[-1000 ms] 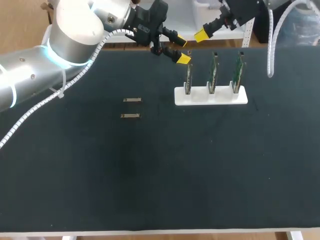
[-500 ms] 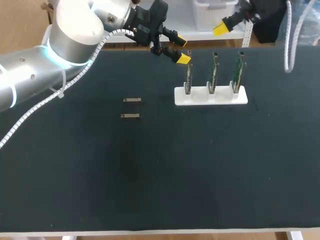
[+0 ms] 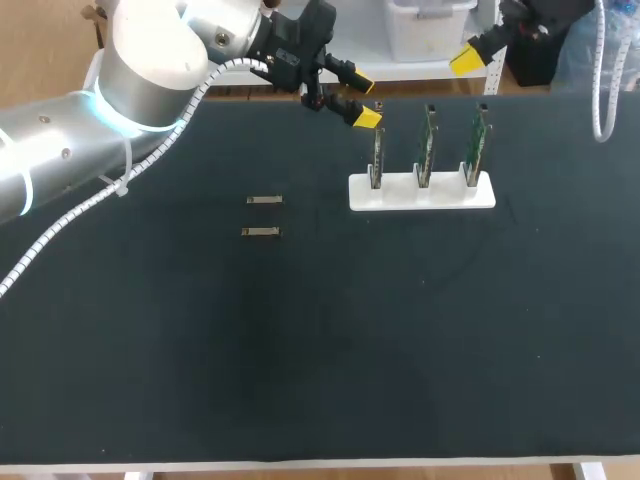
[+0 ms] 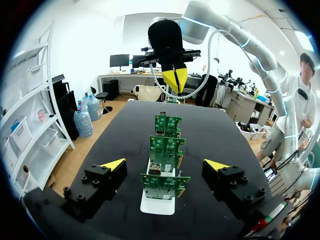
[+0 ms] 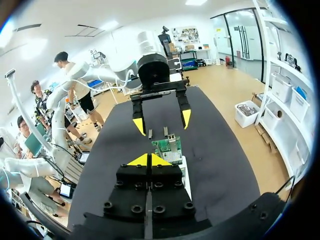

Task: Pick up the optical module with the left hand, and insert it into the network port with the right hand.

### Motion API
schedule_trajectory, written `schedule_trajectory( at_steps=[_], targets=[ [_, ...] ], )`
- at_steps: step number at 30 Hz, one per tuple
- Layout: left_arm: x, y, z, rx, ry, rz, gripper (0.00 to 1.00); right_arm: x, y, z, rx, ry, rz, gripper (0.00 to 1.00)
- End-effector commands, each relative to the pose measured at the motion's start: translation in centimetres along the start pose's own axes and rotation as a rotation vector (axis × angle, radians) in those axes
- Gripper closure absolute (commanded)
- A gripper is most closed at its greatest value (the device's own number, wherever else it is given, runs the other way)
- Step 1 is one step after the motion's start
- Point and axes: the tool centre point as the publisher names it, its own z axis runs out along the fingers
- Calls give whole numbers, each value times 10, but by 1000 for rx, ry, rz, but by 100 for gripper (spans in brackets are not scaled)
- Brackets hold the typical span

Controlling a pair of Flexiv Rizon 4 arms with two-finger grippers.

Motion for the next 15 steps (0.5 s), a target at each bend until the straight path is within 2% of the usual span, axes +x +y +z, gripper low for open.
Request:
schedule_trajectory(
  at_steps=[1, 10, 15],
  targets=[
    [0, 0, 0, -1, 1, 1, 0, 1, -6, -8, -342, 9, 5, 100],
    [0, 0, 0, -1, 1, 1, 0, 8, -2, -11, -431, 31, -3, 100],
    [0, 0, 0, -1, 1, 1, 0, 10, -3, -9, -425, 29, -4, 100]
  ],
)
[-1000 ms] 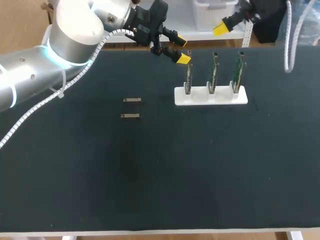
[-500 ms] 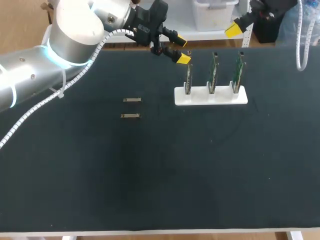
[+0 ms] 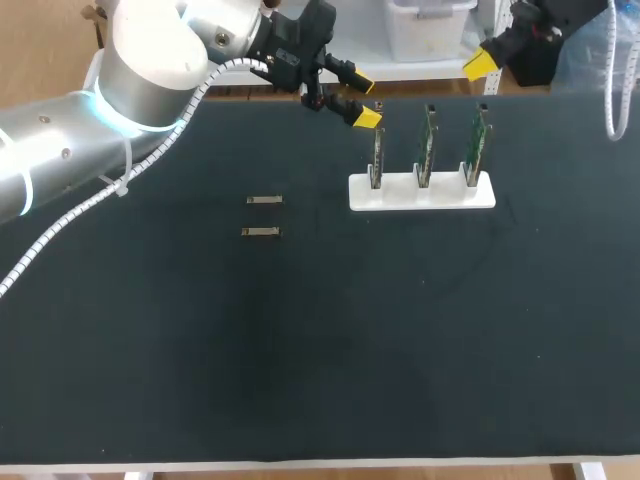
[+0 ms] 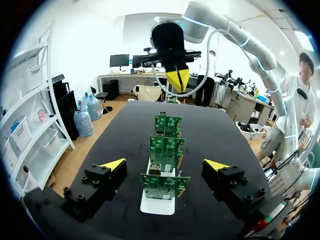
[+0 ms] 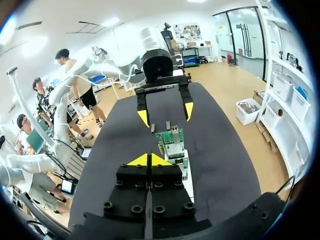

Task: Pick up the optical module with the left hand, and insert it into the network port with the right hand.

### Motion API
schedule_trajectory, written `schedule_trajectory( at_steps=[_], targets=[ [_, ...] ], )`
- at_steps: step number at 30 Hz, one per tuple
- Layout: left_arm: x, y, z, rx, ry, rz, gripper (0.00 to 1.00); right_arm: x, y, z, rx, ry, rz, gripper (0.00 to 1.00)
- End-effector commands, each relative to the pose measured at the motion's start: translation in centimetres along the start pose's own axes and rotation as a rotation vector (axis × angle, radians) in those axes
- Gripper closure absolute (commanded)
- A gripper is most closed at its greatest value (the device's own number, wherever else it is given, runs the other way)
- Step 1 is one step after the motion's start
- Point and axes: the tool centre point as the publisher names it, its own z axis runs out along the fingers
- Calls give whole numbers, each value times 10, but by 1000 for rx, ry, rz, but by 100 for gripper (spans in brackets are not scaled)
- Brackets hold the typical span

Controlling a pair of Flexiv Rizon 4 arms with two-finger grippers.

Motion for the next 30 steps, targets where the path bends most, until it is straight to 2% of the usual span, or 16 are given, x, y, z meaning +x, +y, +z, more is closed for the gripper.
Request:
schedule_trajectory(
  at_steps=[1, 21, 22, 23, 30],
  targets=[
    [0, 0, 0, -1, 1, 1, 0, 0, -11, -2, -411, 0, 2, 100],
    [0, 0, 0, -1, 1, 1, 0, 2, -19, 1, -384, 15, -7, 100],
    [0, 0, 0, -1, 1, 1, 0, 2, -19, 2, -368, 34, -2, 90],
    [0, 0, 0, -1, 1, 1, 0, 2, -19, 2, -368, 34, -2, 0],
    [0, 0, 0, -1, 1, 1, 0, 2, -19, 2, -368, 34, -2, 0]
  ],
)
